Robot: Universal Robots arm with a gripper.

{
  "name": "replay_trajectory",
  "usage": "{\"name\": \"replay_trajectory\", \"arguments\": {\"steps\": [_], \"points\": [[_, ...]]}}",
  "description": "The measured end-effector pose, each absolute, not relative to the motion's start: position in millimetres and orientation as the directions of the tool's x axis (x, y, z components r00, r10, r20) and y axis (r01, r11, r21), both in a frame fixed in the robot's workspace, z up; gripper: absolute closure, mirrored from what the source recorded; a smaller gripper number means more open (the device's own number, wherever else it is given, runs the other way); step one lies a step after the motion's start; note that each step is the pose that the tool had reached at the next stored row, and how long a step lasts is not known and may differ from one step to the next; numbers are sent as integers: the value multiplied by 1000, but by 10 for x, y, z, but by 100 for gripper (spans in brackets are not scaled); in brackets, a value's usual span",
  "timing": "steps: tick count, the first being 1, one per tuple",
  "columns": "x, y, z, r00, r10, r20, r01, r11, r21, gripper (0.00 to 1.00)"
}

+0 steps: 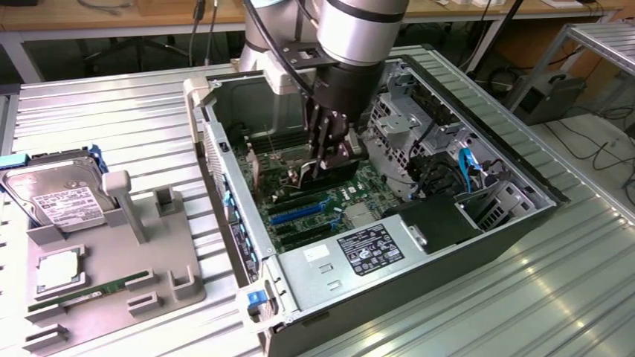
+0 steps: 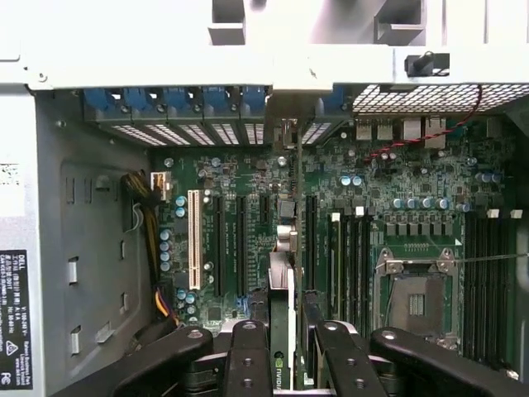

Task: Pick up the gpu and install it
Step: 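Insert the gpu into the slot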

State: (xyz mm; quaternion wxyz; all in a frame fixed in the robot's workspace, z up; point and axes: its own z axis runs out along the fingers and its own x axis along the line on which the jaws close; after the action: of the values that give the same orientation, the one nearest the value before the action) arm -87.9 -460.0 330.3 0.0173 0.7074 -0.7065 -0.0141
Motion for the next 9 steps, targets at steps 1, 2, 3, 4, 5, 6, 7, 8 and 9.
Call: {"name": "replay_trajectory", "arguments": {"steps": [1,2,3,4,5,6,7,8,9], "points": [[-879,-4595,3286,4,-1000,4,-999,-3,44,74],[-881,-4592,3262,6,-1000,5,-999,-5,44,74],[-884,-4592,3245,7,-1000,5,-999,-7,44,74],[-887,-4592,3225,8,-1000,4,-999,-8,44,74],[-891,-4592,3206,9,-1000,4,-999,-9,44,74],[-894,-4592,3187,10,-1000,4,-999,-9,44,74],[-896,-4592,3170,10,-1000,4,-999,-10,44,74],[-899,-4592,3151,10,-1000,4,-999,-10,44,74],[-901,-4592,3133,10,-1000,4,-999,-10,44,74]]}}
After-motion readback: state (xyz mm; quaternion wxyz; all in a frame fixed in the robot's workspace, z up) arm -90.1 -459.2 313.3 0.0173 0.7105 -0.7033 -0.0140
